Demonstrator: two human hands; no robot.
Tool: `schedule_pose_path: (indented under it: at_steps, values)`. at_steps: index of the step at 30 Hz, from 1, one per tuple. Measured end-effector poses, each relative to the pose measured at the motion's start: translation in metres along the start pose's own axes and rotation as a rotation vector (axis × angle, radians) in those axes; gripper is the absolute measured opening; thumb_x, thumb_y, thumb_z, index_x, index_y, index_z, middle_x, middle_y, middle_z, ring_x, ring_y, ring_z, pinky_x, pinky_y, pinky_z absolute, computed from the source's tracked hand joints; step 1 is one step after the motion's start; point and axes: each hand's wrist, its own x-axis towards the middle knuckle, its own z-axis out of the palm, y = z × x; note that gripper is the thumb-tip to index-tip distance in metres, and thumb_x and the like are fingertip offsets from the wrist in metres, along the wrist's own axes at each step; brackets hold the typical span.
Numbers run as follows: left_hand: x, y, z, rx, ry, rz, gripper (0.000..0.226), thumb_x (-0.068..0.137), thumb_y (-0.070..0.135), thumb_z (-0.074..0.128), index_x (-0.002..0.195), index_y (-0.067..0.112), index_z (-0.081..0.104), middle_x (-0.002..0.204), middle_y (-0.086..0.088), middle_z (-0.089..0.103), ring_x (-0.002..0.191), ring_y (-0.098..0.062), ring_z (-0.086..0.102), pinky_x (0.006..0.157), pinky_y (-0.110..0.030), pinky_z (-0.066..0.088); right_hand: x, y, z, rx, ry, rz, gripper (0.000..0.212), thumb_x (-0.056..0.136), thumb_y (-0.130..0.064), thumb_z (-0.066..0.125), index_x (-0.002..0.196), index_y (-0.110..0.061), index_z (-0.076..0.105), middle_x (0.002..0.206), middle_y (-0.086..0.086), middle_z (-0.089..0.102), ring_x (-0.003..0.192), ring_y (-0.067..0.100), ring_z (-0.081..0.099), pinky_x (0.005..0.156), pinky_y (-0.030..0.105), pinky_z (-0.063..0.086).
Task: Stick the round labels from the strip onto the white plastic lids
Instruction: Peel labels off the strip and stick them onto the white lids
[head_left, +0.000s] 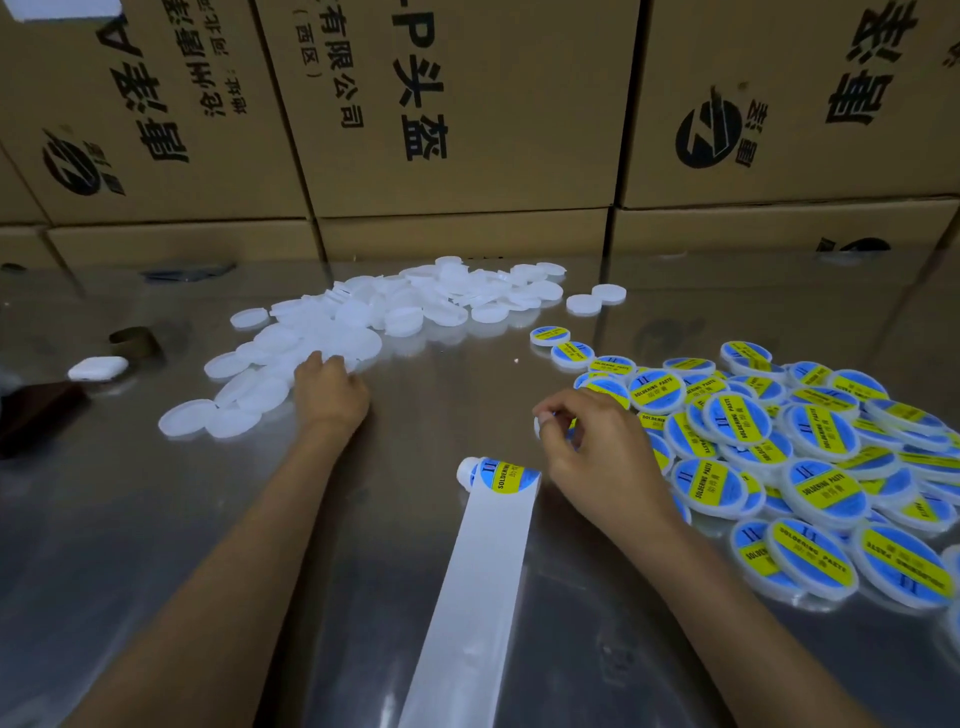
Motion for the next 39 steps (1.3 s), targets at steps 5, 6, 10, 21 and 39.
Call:
schedule_pose_path:
  at_steps: [5, 6, 10, 21, 39]
  values:
    - [0.005, 0.002, 0.003, 0.012, 0.028, 0.001, 0.026, 0.101, 0.017, 0.049, 0.117, 0.0, 0.06, 0.118, -0.027, 0.061, 0.117, -0.042, 0.048, 0.097, -0.049, 0.042, 0.001, -0.001, -0.004, 0.103, -0.041, 0.042, 0.011, 0.088, -0.016, 0.063, 0.081, -0.024, 0.068, 0.073, -0.009, 0.064, 0.068, 0.007, 0.053, 0.061, 0.017, 0.04]
    - [0.004, 0.002, 0.003, -0.001, 0.024, -0.005, 0.024, 0.101, 0.018, 0.05, 0.115, 0.002, 0.06, 0.114, -0.027, 0.062, 0.116, -0.041, 0.048, 0.095, -0.048, 0.043, 0.001, -0.002, -0.007, 0.154, -0.081, 0.066, 0.012, 0.087, -0.016, 0.064, 0.081, -0.024, 0.068, 0.072, -0.009, 0.064, 0.067, 0.007, 0.053, 0.061, 0.018, 0.042]
    - [0.001, 0.001, 0.0, -0.098, 0.012, -0.029, 0.024, 0.098, 0.023, 0.058, 0.115, 0.006, 0.06, 0.118, -0.024, 0.063, 0.12, -0.039, 0.046, 0.098, -0.045, 0.04, -0.001, -0.005, -0.013, 0.302, -0.338, 0.138, 0.003, 0.086, -0.026, 0.07, 0.088, -0.025, 0.072, 0.076, -0.007, 0.065, 0.066, 0.009, 0.054, 0.064, 0.016, 0.046]
    - [-0.009, 0.0, -0.006, -0.245, -0.009, -0.031, 0.048, 0.091, 0.024, 0.071, 0.134, 0.017, 0.05, 0.137, -0.016, 0.053, 0.128, -0.035, 0.046, 0.107, -0.045, 0.042, -0.011, -0.01, -0.013, 0.131, -0.503, 0.012, 0.018, 0.081, -0.029, 0.077, 0.098, -0.028, 0.071, 0.091, -0.009, 0.064, 0.081, 0.005, 0.056, 0.07, 0.016, 0.046]
    - [-0.086, 0.064, -0.02, -1.067, -0.179, -0.035, 0.015, 0.091, -0.004, 0.065, 0.102, 0.006, 0.065, 0.098, -0.009, 0.064, 0.08, -0.027, 0.068, 0.058, -0.019, 0.056, -0.005, -0.002, -0.001, -0.007, -0.208, 0.006, 0.019, 0.082, -0.022, 0.072, 0.099, -0.03, 0.068, 0.087, -0.01, 0.071, 0.085, 0.013, 0.063, 0.076, 0.035, 0.051]
